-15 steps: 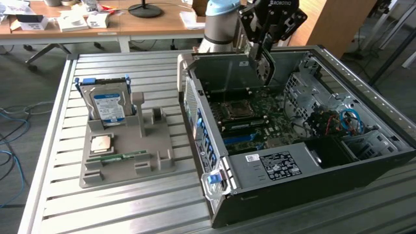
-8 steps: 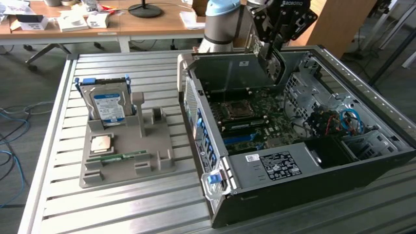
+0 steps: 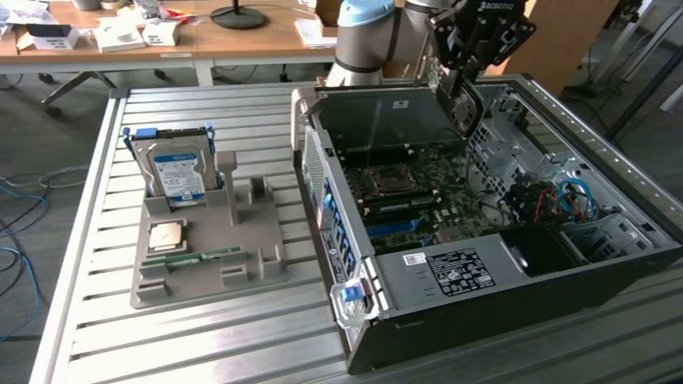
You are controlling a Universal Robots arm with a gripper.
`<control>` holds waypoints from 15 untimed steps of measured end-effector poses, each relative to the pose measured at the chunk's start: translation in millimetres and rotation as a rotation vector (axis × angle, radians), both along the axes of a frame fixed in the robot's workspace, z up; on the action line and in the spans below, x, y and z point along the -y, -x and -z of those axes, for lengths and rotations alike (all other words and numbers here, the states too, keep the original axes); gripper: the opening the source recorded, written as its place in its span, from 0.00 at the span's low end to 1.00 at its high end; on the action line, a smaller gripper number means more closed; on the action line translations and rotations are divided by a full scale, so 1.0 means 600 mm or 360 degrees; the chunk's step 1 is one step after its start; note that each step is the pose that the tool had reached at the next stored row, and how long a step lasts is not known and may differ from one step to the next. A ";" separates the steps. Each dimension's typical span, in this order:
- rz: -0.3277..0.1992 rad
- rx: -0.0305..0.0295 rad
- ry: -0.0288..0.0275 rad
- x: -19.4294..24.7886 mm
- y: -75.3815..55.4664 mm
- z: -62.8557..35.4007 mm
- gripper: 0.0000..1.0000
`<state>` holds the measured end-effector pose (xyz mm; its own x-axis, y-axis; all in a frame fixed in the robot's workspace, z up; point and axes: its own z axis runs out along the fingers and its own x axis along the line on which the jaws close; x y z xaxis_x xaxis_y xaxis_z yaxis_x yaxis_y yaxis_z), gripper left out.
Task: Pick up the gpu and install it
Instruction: 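Pick up the gpu and move the gpu toward the slot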
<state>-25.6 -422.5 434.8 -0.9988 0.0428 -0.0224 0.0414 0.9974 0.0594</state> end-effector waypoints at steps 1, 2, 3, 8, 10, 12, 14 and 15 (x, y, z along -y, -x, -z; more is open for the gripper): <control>-0.0002 0.00001 -0.00002 0.0000 -0.003 0.000 0.26; -0.0005 0.00000 -0.00006 0.0000 -0.007 0.000 0.26; -0.0008 0.00000 -0.00008 0.0000 -0.010 0.000 0.26; -0.0016 0.00001 -0.00011 0.0000 -0.030 0.000 0.26; -0.0019 0.00000 -0.00013 0.0000 -0.038 0.000 0.26; -0.0022 -0.00001 -0.00011 -0.0001 -0.044 0.000 0.26; -0.0022 0.00001 -0.00012 -0.0001 -0.044 0.000 0.26; -0.0022 0.00001 -0.00012 0.0000 -0.044 0.000 0.26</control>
<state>1.1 -422.5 434.9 -0.9993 0.0292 -0.0224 0.0278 0.9978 0.0601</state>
